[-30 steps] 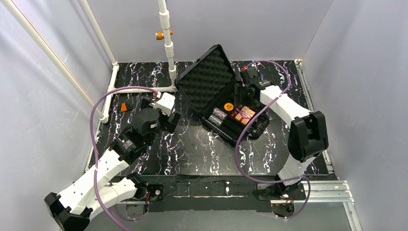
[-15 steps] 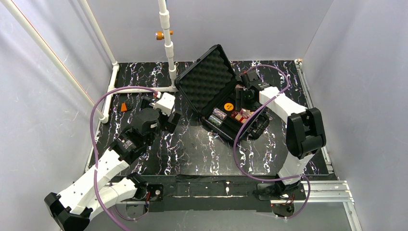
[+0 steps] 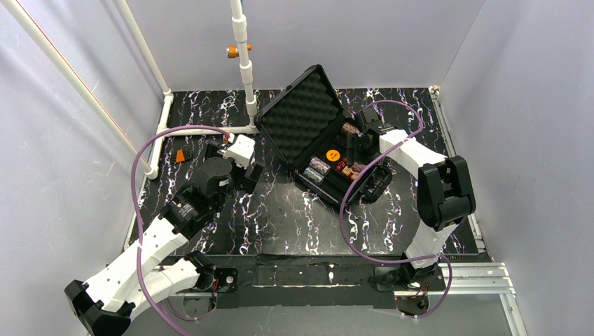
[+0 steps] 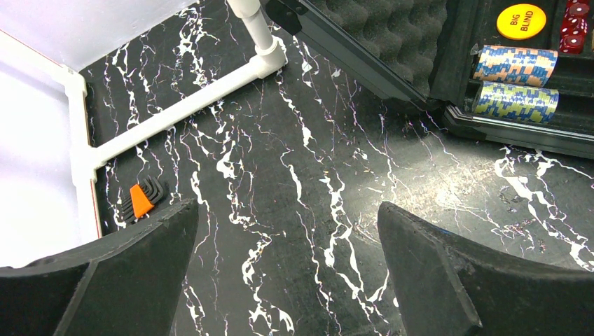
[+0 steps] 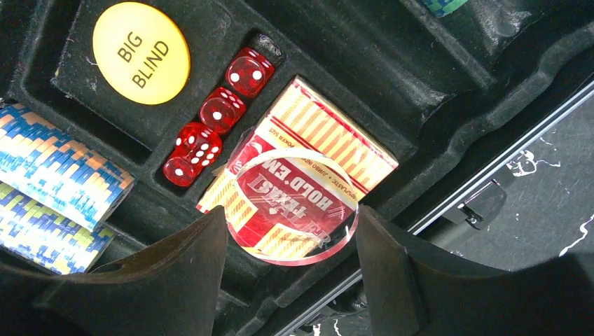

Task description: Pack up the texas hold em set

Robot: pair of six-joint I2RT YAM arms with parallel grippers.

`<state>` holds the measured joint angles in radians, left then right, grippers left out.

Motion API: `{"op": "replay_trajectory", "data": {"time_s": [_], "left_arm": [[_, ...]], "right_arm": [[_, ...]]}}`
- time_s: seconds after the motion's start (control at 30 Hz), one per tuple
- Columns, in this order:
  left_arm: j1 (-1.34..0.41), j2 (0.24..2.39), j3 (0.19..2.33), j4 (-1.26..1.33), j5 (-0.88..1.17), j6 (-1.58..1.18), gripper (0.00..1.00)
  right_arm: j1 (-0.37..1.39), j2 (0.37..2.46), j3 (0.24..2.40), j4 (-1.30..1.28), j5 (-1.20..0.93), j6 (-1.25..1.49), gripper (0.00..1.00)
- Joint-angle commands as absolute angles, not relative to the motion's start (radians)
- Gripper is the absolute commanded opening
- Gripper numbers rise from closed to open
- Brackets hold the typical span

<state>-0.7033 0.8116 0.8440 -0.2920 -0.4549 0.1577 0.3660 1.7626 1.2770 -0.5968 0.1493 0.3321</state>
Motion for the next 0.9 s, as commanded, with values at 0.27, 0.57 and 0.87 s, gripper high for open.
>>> {"op": "replay_trajectory", "data": {"time_s": [0.27, 0.57, 0.87], "left_arm": [[-0.701, 0.799, 0.853, -0.296, -0.454, 0.163, 0.99], [-0.701, 0.801, 0.851, -0.293, -0.448, 0.163, 0.99], [-0.701, 0.805, 0.85, -0.291, -0.451, 0.162, 0.99]], "right_arm": [[0.345, 1.76, 1.273, -0.559, 0.12, 0.322, 0.27], [0.344, 1.734, 1.261, -0.567, 0.144, 0.327, 0.79], [0.344, 1.69, 1.283, -0.59, 0.153, 0.324, 0.98]]}}
